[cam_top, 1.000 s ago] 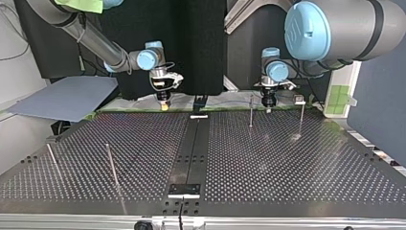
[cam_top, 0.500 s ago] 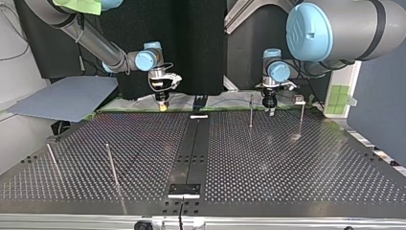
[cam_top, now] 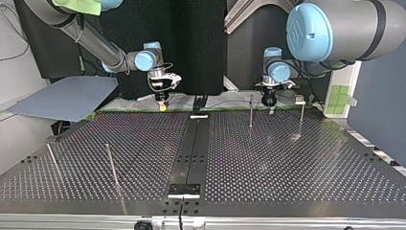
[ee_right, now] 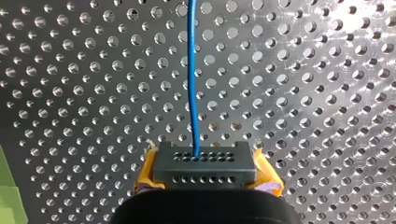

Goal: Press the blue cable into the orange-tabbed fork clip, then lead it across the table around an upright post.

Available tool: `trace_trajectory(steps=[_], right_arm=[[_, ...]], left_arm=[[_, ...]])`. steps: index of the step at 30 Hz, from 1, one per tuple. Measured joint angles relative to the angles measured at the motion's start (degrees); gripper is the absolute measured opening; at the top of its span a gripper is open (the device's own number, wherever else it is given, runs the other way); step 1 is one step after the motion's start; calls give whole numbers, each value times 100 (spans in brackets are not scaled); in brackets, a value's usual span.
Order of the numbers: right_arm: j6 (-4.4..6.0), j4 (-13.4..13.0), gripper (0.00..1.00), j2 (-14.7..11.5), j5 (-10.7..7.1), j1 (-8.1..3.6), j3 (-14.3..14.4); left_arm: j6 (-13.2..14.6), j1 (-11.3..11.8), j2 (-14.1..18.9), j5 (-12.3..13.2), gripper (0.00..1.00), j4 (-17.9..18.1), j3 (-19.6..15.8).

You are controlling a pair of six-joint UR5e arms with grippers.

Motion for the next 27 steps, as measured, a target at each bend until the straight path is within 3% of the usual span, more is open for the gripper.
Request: trace_trajectory(steps=[8,15,27], right_arm=[[-1,68,0,0,-4,-17,0],[-2,84,0,2,-4,-19,0],[-1,154,0,4,-4,-20,-1]], left_arm=[[321,25,0,12,98,-511,-117],[586,17,17,194,98,-933,-476],[731,-39,378,279,98,-760,-947]])
